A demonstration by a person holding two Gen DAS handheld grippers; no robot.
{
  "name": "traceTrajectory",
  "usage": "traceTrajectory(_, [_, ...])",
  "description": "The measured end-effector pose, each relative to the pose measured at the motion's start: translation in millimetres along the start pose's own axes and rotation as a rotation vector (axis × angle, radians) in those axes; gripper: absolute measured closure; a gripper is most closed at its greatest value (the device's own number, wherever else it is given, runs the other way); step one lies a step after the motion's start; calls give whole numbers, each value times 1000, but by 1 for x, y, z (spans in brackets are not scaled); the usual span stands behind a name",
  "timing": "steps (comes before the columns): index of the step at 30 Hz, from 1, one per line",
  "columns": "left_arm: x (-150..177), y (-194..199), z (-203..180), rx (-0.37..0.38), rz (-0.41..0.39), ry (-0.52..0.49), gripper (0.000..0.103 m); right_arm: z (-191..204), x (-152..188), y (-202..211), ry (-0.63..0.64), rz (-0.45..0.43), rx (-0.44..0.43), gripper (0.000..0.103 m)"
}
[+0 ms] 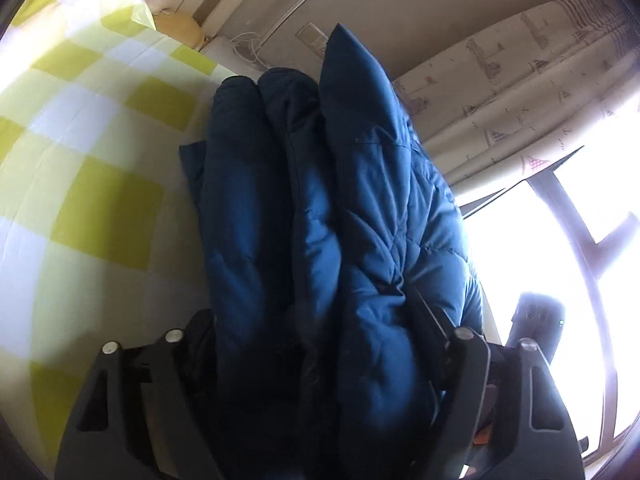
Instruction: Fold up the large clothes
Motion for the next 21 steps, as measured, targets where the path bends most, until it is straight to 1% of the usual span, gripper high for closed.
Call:
traceTrajectory(1, [2,5,-2,-15,4,-38,25,5,-1,12,22,-3,66,12])
traceTrajectory(2, [0,10,-3,-30,6,-59,25,8,-3,24,45,-23,130,11])
traceTrajectory(3, [-2,17,-3,-47,0,-69,25,18,-7,40,87,-73,223,6])
traceTrajectory(4, [-7,34,-7,-81,-44,-88,26,30,-13,51,124,-129,270,4])
traceTrajectory(5, [-12,51,-13,-96,-112,-107,25,49,-17,60,176,-185,266,4])
traceTrajectory(7, [-30,89,-40,-97,-279,-149,14,79,-20,56,248,-204,238,4])
traceTrajectory(8, [-38,96,-54,-94,-311,-166,9,101,-21,48,307,-197,232,4])
traceTrajectory(9, [-51,95,-75,-109,-317,-204,8,115,-18,43,354,-188,225,4])
traceTrajectory(11, [-67,67,-112,-162,-236,-281,8,144,-11,28,465,-168,217,4])
traceTrajectory(13, [-69,38,-137,-180,-165,-343,7,177,2,-2,590,-110,213,4])
traceTrajectory(14, [-72,12,-146,-202,-111,-375,4,188,15,-16,648,-70,249,4])
traceTrajectory(15, [-71,-2,-144,-214,-69,-378,2,199,16,-31,678,-56,298,4])
traceTrajectory(16, [-72,-24,-137,-235,-15,-357,2,200,23,-36,700,-53,333,4])
traceTrajectory(17, [-69,-38,-125,-259,20,-328,2,200,26,-36,689,-59,322,4])
traceTrajectory(18, [-70,-55,-104,-303,60,-275,3,204,25,-37,673,-63,294,4])
traceTrajectory(19, [-67,-61,-82,-309,82,-237,3,203,28,-27,661,-64,258,4])
traceTrajectory(21, [-70,-59,-74,-288,48,-217,3,204,32,-11,644,-64,173,4])
Point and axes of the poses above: each gripper's, at about its wrist camera, not at the fingertips, and y roughly against the way its jaws point, z to its left, x to its underside, the point moved 5 cm from there along -y, roughly the way its jaws point, and after that the axes turned 12 degrees about y, right-handed, at the moved point
